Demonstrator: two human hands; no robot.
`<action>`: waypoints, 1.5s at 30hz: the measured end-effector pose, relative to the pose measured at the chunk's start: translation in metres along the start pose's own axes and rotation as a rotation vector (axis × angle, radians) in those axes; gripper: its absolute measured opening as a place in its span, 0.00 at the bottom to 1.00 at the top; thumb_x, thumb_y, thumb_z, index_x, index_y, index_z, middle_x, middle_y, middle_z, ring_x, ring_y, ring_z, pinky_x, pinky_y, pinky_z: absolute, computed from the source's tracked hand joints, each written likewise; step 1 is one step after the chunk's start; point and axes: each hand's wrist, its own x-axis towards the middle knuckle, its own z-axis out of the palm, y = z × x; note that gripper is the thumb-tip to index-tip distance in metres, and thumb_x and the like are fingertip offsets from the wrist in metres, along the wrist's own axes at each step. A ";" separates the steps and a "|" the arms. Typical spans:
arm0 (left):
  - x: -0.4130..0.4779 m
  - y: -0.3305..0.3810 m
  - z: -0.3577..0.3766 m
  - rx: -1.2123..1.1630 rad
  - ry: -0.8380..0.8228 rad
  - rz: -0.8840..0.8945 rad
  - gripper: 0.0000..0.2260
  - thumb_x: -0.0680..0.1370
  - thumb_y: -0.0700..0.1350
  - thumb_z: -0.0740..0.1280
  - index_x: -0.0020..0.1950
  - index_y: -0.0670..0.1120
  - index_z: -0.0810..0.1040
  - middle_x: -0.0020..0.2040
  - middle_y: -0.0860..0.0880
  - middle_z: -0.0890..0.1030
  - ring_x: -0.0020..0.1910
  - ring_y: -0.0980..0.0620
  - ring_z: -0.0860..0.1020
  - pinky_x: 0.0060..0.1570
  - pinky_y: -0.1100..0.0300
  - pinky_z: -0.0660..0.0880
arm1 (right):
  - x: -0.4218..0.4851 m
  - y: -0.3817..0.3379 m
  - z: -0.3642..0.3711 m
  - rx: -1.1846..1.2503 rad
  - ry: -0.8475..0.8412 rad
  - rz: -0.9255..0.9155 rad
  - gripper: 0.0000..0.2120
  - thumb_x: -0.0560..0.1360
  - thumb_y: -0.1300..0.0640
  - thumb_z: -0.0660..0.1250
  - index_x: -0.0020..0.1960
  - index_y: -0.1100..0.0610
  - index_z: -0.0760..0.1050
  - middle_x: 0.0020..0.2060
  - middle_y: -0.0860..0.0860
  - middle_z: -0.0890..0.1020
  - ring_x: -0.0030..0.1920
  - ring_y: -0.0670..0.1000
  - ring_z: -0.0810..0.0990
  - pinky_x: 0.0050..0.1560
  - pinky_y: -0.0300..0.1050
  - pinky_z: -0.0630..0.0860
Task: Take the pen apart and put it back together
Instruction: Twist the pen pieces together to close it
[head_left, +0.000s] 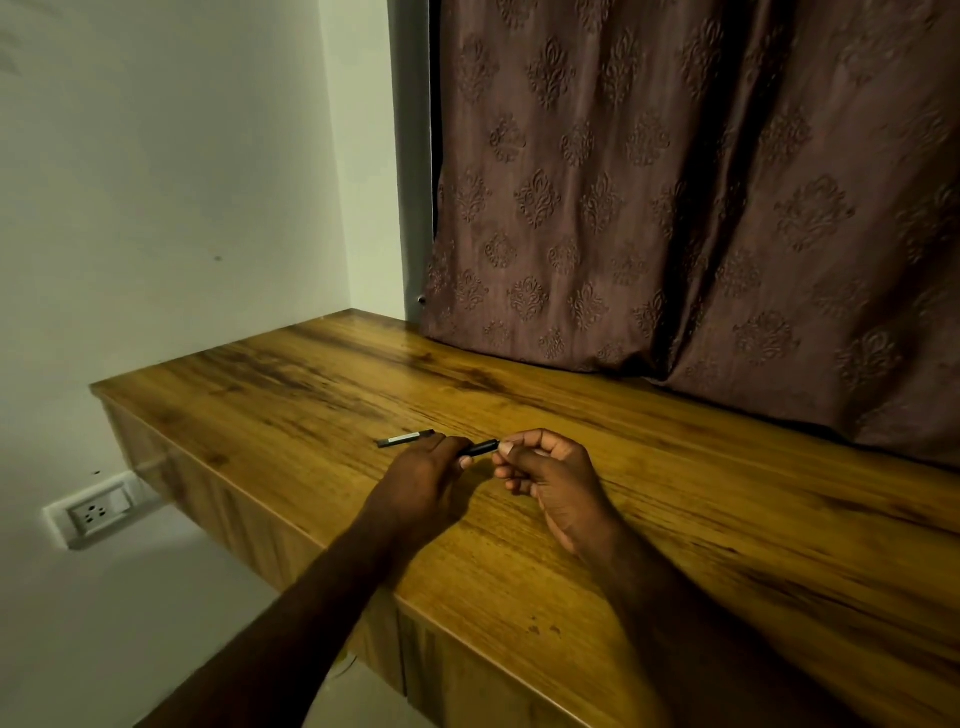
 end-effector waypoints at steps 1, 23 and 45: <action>0.000 0.001 -0.001 -0.004 -0.002 0.002 0.12 0.81 0.49 0.59 0.55 0.44 0.78 0.43 0.47 0.80 0.40 0.51 0.76 0.38 0.58 0.71 | 0.000 0.000 0.000 -0.007 0.009 -0.003 0.03 0.75 0.66 0.67 0.48 0.63 0.79 0.38 0.58 0.84 0.35 0.50 0.80 0.36 0.43 0.75; 0.000 0.000 0.001 -0.004 0.020 -0.028 0.07 0.80 0.46 0.62 0.51 0.45 0.78 0.40 0.48 0.79 0.36 0.59 0.70 0.37 0.66 0.63 | -0.001 -0.001 0.005 -0.287 0.127 -0.107 0.08 0.76 0.68 0.63 0.50 0.57 0.77 0.38 0.54 0.83 0.33 0.47 0.78 0.33 0.38 0.73; -0.001 0.004 -0.003 -0.048 0.013 -0.094 0.13 0.80 0.52 0.58 0.50 0.46 0.77 0.40 0.49 0.79 0.36 0.56 0.73 0.35 0.65 0.65 | -0.003 0.003 0.005 -0.479 0.198 -0.245 0.08 0.75 0.65 0.66 0.48 0.53 0.78 0.38 0.52 0.83 0.40 0.53 0.82 0.40 0.45 0.78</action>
